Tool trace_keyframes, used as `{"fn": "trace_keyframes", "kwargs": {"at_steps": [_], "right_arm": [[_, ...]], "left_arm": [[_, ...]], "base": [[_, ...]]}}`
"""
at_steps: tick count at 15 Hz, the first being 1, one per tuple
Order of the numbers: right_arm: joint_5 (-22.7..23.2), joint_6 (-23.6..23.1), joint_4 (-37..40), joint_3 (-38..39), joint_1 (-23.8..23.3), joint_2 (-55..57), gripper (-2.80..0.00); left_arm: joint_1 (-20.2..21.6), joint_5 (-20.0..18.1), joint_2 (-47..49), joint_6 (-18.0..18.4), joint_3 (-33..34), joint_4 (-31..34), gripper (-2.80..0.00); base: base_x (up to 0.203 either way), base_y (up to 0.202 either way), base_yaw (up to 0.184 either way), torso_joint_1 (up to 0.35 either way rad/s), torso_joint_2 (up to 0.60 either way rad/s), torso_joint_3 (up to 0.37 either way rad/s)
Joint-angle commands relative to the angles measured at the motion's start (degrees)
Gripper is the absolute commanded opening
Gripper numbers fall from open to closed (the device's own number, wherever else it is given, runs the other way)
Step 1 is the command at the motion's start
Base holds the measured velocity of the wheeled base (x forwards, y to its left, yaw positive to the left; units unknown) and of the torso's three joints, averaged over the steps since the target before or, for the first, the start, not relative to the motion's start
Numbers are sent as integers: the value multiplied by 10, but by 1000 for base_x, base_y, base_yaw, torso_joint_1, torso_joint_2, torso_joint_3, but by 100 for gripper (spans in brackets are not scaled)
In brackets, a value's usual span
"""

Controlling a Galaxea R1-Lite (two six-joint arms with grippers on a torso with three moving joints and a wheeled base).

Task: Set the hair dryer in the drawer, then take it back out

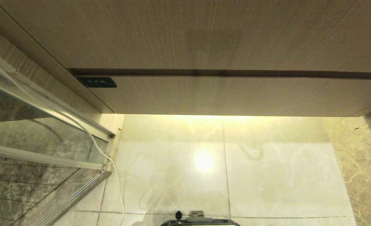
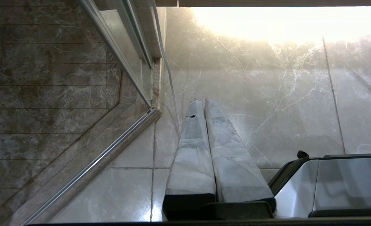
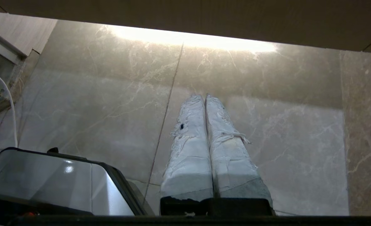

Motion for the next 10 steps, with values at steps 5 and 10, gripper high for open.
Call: {"fn": "trace_keyframes", "kwargs": {"at_steps": [5, 10], "right_arm": [[-4, 26, 1, 23, 0, -21, -280], [-4, 26, 0, 23, 0, -21, -280]], "left_arm": [[0, 0, 0, 0, 0, 0, -280], [0, 0, 0, 0, 0, 0, -280]], "base": [[0, 0, 0, 0, 0, 0], [0, 0, 0, 0, 0, 0]]}}
